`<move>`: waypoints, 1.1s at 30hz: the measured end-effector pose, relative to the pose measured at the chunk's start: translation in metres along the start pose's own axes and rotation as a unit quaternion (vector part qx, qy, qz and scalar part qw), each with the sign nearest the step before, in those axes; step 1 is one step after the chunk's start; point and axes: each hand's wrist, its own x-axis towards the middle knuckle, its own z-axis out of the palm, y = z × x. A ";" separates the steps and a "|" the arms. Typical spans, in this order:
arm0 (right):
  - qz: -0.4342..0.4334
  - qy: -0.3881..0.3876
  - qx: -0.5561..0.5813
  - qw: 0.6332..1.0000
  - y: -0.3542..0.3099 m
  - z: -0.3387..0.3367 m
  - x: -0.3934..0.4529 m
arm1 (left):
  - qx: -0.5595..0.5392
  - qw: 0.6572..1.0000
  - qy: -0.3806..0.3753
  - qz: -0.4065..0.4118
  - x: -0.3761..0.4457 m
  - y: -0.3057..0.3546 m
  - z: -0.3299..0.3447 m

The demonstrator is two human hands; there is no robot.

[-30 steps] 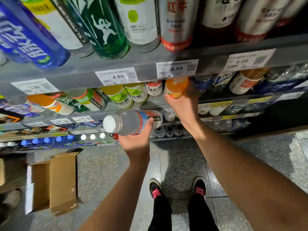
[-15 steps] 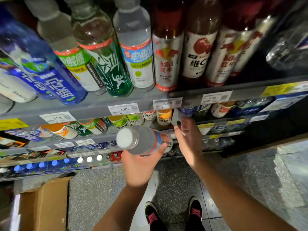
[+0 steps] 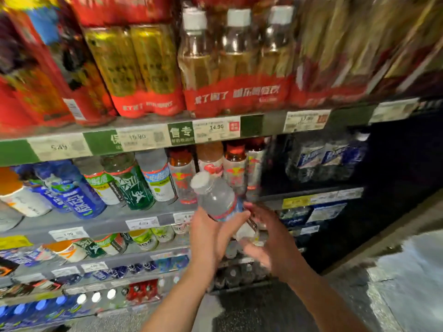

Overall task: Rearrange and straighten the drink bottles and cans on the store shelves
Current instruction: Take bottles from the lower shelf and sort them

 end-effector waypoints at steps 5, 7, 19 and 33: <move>-0.004 0.023 -0.012 1.000 -0.006 -0.032 0.031 | 0.050 0.999 0.002 -0.005 -0.001 0.040 0.053; -0.004 0.040 0.004 0.999 0.005 -0.044 0.040 | 0.053 0.998 -0.028 0.018 0.003 0.048 0.066; 0.010 0.221 -0.010 0.975 0.038 -0.071 0.101 | 0.051 0.991 0.123 0.003 0.044 0.002 0.056; 0.003 0.225 -0.183 0.957 0.038 -0.059 0.117 | 0.103 0.986 0.130 0.019 0.052 -0.005 0.048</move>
